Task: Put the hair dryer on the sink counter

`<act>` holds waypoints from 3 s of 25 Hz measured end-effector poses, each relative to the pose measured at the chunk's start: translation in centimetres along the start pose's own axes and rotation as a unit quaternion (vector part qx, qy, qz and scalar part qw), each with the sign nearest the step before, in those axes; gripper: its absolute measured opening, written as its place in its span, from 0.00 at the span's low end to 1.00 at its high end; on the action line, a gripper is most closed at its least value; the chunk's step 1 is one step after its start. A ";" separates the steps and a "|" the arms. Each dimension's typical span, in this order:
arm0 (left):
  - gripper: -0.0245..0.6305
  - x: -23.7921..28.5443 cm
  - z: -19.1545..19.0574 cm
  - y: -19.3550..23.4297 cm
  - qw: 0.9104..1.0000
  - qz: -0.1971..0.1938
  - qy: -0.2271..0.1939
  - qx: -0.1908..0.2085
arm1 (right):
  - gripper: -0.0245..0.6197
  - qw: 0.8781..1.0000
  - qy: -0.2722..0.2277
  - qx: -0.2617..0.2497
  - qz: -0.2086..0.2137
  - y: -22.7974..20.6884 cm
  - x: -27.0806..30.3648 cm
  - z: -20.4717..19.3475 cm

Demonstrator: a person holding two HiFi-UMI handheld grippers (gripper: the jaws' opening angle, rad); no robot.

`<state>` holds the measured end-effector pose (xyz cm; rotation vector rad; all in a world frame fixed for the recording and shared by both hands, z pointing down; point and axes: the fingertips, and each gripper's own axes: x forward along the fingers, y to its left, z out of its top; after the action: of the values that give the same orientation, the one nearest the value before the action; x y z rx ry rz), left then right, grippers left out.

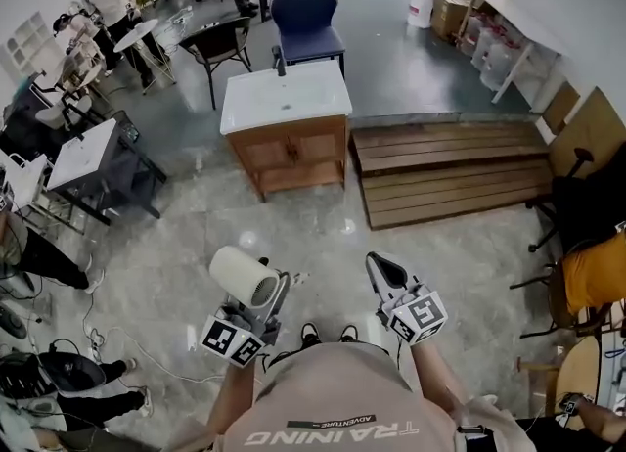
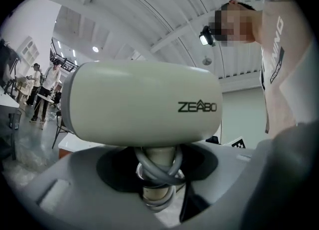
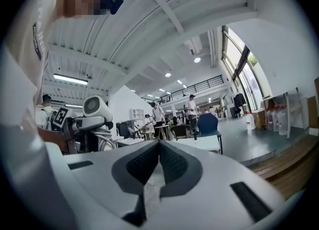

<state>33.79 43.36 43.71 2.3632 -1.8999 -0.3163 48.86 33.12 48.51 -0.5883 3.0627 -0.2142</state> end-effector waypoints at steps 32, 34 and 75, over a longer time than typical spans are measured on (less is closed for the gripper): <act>0.36 -8.7 1.9 21.6 0.995 -0.095 0.024 -0.031 | 0.05 0.997 0.064 0.009 -0.043 14.2 21.1 -6.2; 0.36 -8.4 2.0 22.5 0.994 -0.104 0.024 -0.028 | 0.05 0.997 0.065 0.007 -0.046 14.4 21.9 -6.2; 0.36 0.5 5.3 33.5 0.999 -0.030 -0.012 -0.032 | 0.05 0.996 0.068 0.053 0.005 4.1 36.1 -7.0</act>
<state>0.76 35.79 45.25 2.3893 -1.8019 -0.4055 13.55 24.43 55.29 -0.5746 3.1586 -0.4327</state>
